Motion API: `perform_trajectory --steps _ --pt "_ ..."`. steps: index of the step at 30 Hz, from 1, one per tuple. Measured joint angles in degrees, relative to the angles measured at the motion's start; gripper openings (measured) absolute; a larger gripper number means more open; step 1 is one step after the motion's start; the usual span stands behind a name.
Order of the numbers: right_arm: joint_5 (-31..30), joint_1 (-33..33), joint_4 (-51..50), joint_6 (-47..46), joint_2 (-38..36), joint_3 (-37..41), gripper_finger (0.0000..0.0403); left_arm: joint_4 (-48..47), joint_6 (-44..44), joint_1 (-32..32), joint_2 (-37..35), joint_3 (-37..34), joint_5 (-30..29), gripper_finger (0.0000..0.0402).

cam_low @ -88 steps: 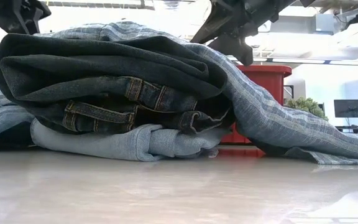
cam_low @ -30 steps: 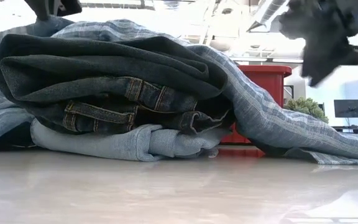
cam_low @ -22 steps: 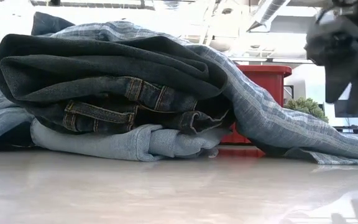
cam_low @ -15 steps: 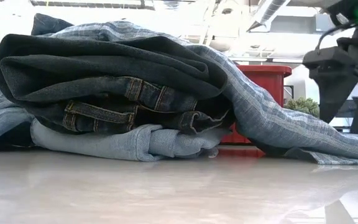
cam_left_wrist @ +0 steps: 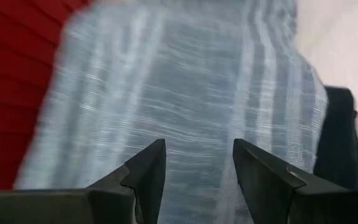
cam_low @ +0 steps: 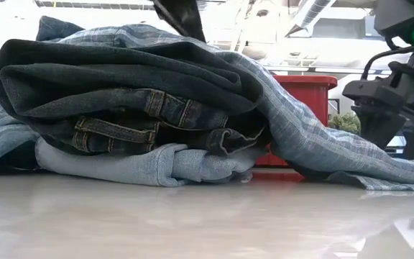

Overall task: Fold Laundry from Bin
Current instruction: Fold the blue and white patterned shirt

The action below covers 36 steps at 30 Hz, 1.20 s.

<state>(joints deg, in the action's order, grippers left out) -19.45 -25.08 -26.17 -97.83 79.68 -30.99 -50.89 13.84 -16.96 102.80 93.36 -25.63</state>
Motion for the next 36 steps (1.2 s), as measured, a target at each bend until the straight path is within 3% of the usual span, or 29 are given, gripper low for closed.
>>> perform_trajectory --steps 3,6,10,13,17,20,22,25,30,36 --pt "-1.9 -2.0 -0.2 -2.4 1.1 -0.6 0.0282 -0.2 0.8 0.9 1.5 0.0 4.7 0.0176" --pt "-3.2 -3.8 -0.7 -4.8 1.7 -0.6 0.0204 0.9 0.2 0.9 1.1 0.0 2.7 0.0176" --pt "-3.9 -5.6 -2.7 -7.5 1.6 -0.5 0.0087 2.4 -1.6 0.9 -4.7 0.4 -0.2 0.0176" --pt "-3.8 -6.0 -2.7 -7.4 1.6 -0.5 0.0026 2.3 -1.9 0.8 -9.3 0.6 3.7 0.0176" --pt "-3.8 -5.9 -2.7 -7.1 1.6 -0.5 0.0034 0.6 -2.8 -1.3 -12.0 0.6 8.5 0.0176" --pt "-3.8 -5.9 -2.7 -6.9 1.5 -0.5 0.0044 0.6 -5.5 -3.8 -11.0 0.6 8.7 0.0176" --pt "-3.8 -5.9 -2.7 -6.9 1.5 -0.6 0.004 1.3 -5.6 -4.8 -9.0 0.6 6.1 0.0178" --pt "-3.9 -6.2 -3.6 -5.1 0.9 -1.7 0.0026 -0.4 1.1 -4.7 -5.5 0.5 1.5 0.018" --pt "-2.8 -5.7 -8.3 2.1 -4.0 -6.5 0.0026 -2.5 6.5 -1.8 -0.4 -0.1 -0.3 0.018" --pt "-7.0 -5.5 -21.1 7.4 -10.8 -16.0 0.0026 7.1 8.3 -1.2 1.4 -5.0 9.5 0.018"
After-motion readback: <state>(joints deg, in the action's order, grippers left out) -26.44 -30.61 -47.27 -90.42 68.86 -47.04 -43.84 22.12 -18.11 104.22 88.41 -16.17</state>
